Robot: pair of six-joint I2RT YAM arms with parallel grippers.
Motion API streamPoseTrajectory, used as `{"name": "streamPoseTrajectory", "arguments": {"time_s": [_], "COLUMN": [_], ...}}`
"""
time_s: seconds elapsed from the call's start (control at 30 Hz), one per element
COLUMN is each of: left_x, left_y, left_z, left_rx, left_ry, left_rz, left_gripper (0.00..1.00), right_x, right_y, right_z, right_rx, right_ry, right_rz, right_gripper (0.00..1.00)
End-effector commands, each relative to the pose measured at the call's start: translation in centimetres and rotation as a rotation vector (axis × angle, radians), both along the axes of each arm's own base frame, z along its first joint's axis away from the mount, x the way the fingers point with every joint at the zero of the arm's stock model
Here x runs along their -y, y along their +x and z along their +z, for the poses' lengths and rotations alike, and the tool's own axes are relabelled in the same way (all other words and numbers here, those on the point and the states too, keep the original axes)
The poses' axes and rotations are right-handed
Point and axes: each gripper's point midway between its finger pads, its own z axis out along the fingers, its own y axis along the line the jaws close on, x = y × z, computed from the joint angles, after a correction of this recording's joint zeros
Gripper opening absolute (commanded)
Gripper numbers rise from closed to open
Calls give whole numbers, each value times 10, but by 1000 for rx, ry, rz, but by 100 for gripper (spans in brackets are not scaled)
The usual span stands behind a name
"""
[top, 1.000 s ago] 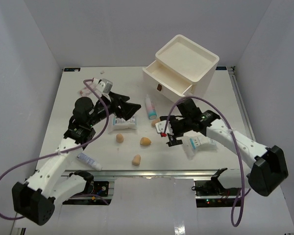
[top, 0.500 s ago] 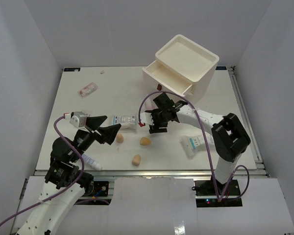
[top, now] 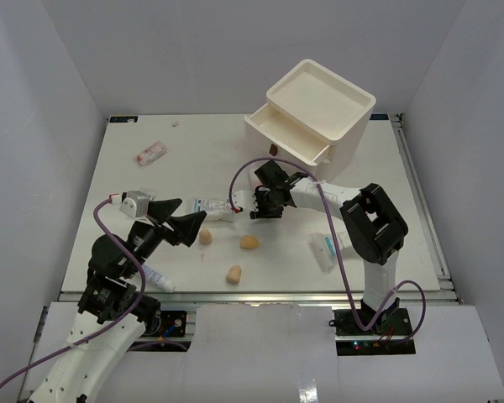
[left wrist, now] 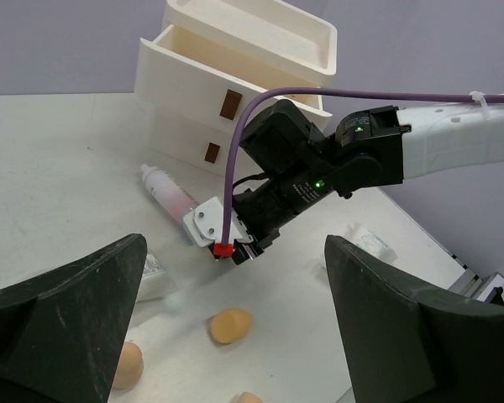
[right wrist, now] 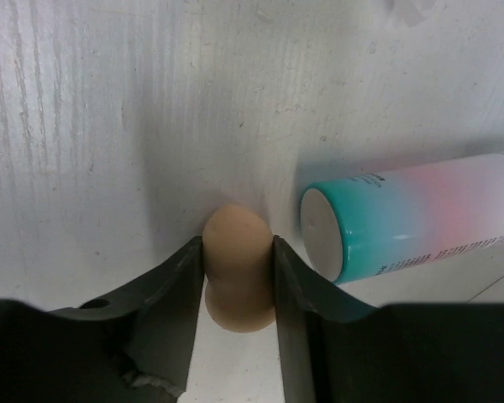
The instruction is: Organize the makeup
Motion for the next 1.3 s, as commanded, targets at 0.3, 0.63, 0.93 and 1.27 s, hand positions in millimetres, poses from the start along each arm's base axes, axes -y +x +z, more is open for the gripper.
{"name": "streamPoseTrajectory", "arguments": {"time_s": [0.3, 0.63, 0.93, 1.27], "left_x": [-11, -5, 32, 48], "left_y": [-1, 0, 12, 19], "left_z": [6, 2, -38, -69], "left_rx": [20, -2, -203, -347], "left_ry": [-35, -49, 16, 48], "left_rz": [55, 28, -134, -200], "left_gripper": [98, 98, 98, 98], "right_x": [-18, -36, 31, 102], "right_y": [-54, -121, 2, 98], "right_z": [55, 222, 326, 287], "right_rx": [-214, -371, -130, 53], "right_ry": [193, 566, 834, 808], "right_rz": [99, 281, -214, -695], "right_gripper": [17, 15, 14, 24]}}
